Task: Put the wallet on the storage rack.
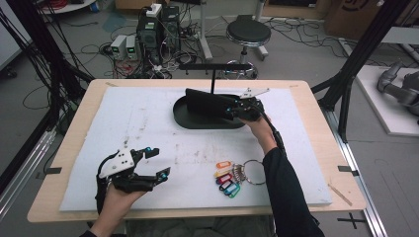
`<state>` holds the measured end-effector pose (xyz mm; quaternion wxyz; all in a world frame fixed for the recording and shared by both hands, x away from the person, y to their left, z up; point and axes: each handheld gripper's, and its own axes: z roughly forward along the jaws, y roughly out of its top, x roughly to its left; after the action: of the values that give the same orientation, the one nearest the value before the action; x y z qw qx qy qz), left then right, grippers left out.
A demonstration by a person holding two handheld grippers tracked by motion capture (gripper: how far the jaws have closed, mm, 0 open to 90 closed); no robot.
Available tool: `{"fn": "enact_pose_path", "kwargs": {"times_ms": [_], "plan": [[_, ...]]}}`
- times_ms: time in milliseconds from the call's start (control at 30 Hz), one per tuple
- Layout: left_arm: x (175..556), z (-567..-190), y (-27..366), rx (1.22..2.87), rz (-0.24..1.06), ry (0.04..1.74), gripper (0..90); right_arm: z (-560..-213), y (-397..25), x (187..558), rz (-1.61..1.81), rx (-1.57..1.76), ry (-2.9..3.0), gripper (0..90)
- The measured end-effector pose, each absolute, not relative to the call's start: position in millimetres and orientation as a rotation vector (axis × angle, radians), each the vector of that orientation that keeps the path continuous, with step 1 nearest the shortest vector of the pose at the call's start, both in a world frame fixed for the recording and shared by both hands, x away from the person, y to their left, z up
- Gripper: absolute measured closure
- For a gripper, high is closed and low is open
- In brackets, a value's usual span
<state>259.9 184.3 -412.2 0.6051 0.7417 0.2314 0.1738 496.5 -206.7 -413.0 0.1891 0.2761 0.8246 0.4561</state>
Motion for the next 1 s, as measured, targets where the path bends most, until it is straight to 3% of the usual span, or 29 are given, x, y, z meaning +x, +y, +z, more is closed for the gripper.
{"fn": "enact_pose_path", "kwargs": {"times_ms": [733, 1000], "plan": [[261.7, -414.4, 182.3, 1.730, 0.395, 0.536, 25.0, -421.1, -208.7, 497.0, 1.168, 0.844, 2.355, 65.5], [262.8, -415.1, 182.9, 1.741, 0.398, 0.538, 25.0, -417.1, -210.1, 494.4, 1.181, 0.855, 2.331, 55.9]]}}
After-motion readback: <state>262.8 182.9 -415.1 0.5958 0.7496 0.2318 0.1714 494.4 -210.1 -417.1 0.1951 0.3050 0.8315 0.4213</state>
